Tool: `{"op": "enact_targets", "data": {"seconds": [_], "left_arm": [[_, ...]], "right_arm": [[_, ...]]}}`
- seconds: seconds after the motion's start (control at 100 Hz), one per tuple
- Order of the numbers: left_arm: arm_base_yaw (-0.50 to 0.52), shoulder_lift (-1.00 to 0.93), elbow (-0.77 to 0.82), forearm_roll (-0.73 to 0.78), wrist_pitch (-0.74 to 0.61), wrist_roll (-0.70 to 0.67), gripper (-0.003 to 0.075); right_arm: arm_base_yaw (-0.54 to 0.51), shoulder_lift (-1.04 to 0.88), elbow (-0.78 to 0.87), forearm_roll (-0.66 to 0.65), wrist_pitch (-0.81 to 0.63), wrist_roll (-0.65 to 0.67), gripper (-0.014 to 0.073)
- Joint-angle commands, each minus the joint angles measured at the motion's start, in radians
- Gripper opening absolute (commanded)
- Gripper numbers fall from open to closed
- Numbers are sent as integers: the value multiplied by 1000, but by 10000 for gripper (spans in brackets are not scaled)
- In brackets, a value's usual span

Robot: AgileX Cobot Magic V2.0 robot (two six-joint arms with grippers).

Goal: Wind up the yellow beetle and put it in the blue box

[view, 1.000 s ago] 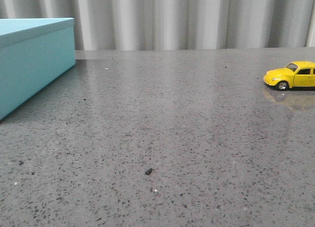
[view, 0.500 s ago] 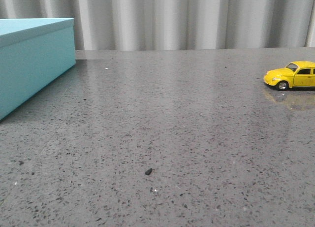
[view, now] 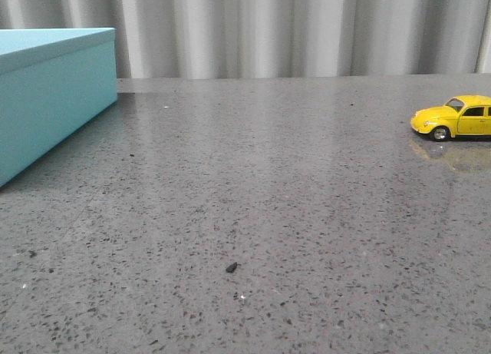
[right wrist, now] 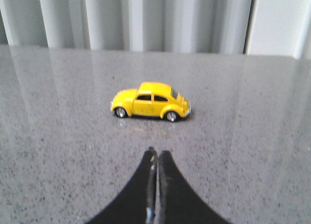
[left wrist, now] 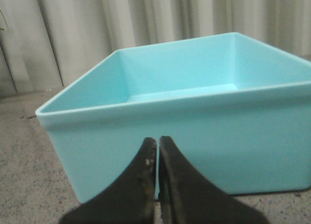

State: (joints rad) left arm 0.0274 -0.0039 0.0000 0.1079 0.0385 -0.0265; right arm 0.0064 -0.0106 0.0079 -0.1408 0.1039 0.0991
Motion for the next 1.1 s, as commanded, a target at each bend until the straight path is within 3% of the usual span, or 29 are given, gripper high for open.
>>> {"op": "enact_targets", "data": {"seconds": [0.0, 0.13, 0.31, 0.41, 0.66, 0.88, 1.09], "left_arm": [[-2, -32, 25, -11, -123, -12, -21], [-2, -32, 25, -20, -174, -12, -21], [-2, -32, 16, -153, -195, -17, -21], [-2, -32, -11, -153, -181, -17, -21], [-2, 42, -208, -120, 7, -17, -21], [-2, 163, -324, -122, 16, -17, -21], [-2, 200, -351, -122, -20, -17, -21]], "right_arm": [[-1, -19, 23, -12, -104, -4, -61], [-1, -19, 23, -12, -118, -4, -61], [-1, -19, 15, -12, -151, -4, -61], [-1, -11, -22, 5, -90, -4, -61], [-1, 130, -225, 32, 137, -4, -61], [1, 362, -493, 32, 344, -4, -61], [1, 503, -573, 36, 274, -4, -61]]}}
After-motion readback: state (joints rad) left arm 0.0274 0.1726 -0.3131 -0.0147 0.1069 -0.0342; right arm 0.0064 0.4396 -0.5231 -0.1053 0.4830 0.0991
